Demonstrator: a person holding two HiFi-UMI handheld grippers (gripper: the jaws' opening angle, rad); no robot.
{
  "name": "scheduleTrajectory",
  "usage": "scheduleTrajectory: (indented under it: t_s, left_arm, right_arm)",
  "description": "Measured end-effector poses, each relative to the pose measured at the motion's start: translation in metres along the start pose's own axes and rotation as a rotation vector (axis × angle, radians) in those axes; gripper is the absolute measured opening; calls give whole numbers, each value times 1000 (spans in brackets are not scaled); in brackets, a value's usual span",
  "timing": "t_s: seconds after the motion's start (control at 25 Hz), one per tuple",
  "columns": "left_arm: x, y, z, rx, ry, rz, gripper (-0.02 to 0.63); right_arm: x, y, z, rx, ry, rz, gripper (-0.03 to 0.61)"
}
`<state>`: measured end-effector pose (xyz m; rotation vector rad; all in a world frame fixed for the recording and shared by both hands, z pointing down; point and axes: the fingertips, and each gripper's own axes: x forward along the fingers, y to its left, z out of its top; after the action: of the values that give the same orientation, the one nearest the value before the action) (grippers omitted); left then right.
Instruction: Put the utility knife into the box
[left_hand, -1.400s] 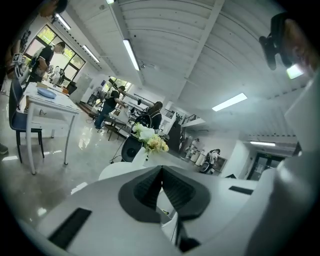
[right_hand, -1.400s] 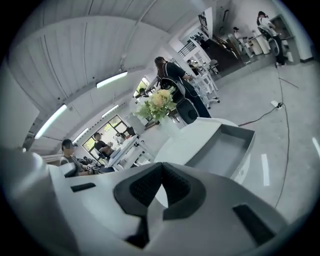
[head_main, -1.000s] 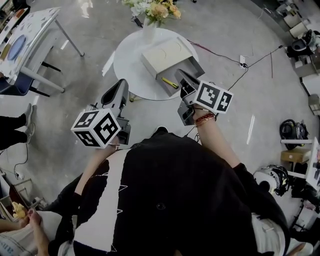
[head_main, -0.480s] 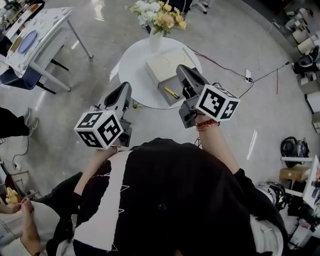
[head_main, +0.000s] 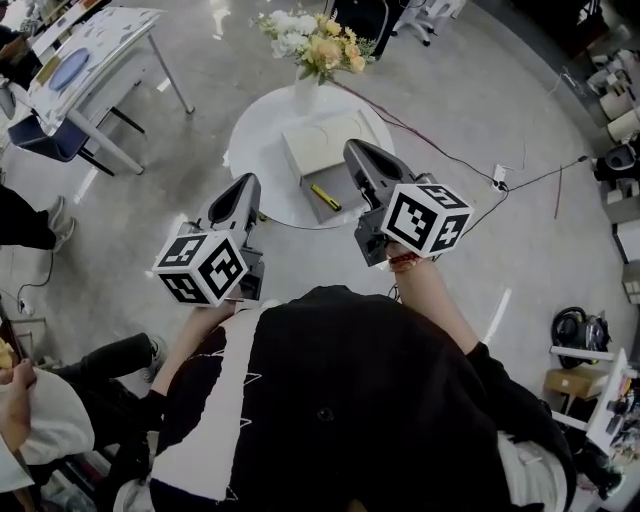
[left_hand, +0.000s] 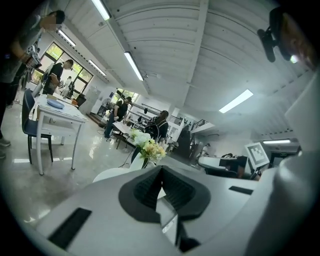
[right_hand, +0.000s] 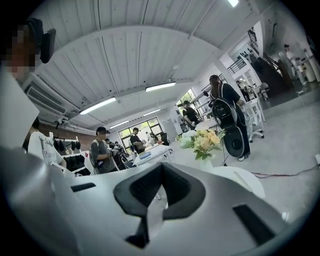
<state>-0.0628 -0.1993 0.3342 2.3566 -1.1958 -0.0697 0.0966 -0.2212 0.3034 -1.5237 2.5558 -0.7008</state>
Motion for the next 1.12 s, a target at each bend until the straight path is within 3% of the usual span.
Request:
scheduleTrajectory:
  t_s: [0.68, 1.12]
  left_arm:
    - [-4, -46, -32, -13, -65, 122, 11]
    - [-9, -63, -51, -24, -74, 155, 11]
  right_arm:
    - [-36, -28, -12, -55, 73, 105, 5]
    - [-52, -35, -25, -69, 108, 133, 5]
